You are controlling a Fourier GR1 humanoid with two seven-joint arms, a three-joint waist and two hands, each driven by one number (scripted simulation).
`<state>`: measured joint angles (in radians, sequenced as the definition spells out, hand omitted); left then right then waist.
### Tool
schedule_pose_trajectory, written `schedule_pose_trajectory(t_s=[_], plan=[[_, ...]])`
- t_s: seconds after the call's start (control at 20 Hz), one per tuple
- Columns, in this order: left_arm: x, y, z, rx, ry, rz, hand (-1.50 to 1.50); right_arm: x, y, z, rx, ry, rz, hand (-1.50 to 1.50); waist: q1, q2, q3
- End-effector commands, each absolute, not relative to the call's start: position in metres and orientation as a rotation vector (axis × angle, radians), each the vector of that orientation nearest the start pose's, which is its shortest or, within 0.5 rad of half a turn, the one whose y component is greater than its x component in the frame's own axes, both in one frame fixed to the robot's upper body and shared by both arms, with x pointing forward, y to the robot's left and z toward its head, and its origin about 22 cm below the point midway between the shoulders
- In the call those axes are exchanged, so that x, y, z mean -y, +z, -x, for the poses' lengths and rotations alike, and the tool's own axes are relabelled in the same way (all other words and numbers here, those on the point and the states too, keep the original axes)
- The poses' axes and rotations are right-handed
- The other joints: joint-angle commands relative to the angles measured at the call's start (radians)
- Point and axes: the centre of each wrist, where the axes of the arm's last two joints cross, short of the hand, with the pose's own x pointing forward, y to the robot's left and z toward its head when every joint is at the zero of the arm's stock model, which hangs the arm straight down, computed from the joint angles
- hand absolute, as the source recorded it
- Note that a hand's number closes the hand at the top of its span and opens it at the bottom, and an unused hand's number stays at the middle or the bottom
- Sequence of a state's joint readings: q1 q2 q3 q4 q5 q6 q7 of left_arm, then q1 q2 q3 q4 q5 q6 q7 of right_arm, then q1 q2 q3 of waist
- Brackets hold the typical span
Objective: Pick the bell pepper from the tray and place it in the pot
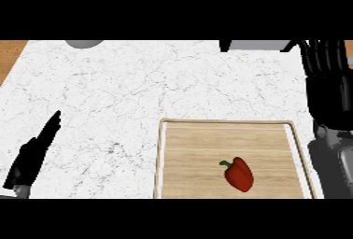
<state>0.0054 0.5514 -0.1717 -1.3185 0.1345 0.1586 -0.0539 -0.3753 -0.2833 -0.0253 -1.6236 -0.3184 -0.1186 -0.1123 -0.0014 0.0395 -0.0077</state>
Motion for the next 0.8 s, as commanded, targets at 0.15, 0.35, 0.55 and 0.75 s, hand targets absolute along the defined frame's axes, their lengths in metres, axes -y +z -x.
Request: schedule_pose_trajectory(t_s=[0.15,0.35,0.55,0.75], plan=[[-0.286,-0.007,-0.247,1.553,-0.086,-0.255,0.0,0.279,0.155,-0.287,2.412,0.299,-0.317,1.5,-0.028,-0.054,0.012],[-0.26,-0.005,-0.246,1.644,0.069,-0.149,0.0,0.359,0.13,-0.268,2.287,0.348,0.341,-1.5,-0.055,-0.042,0.01],[-0.252,-0.001,-0.243,1.682,0.073,-0.146,0.0,0.346,0.051,-0.216,2.455,0.381,0.04,-1.5,-0.024,-0.042,0.011],[-0.231,-0.002,-0.235,1.696,0.044,-0.132,0.0,0.362,0.034,-0.179,2.591,0.4,-0.051,-1.5,-0.021,-0.044,0.01]])
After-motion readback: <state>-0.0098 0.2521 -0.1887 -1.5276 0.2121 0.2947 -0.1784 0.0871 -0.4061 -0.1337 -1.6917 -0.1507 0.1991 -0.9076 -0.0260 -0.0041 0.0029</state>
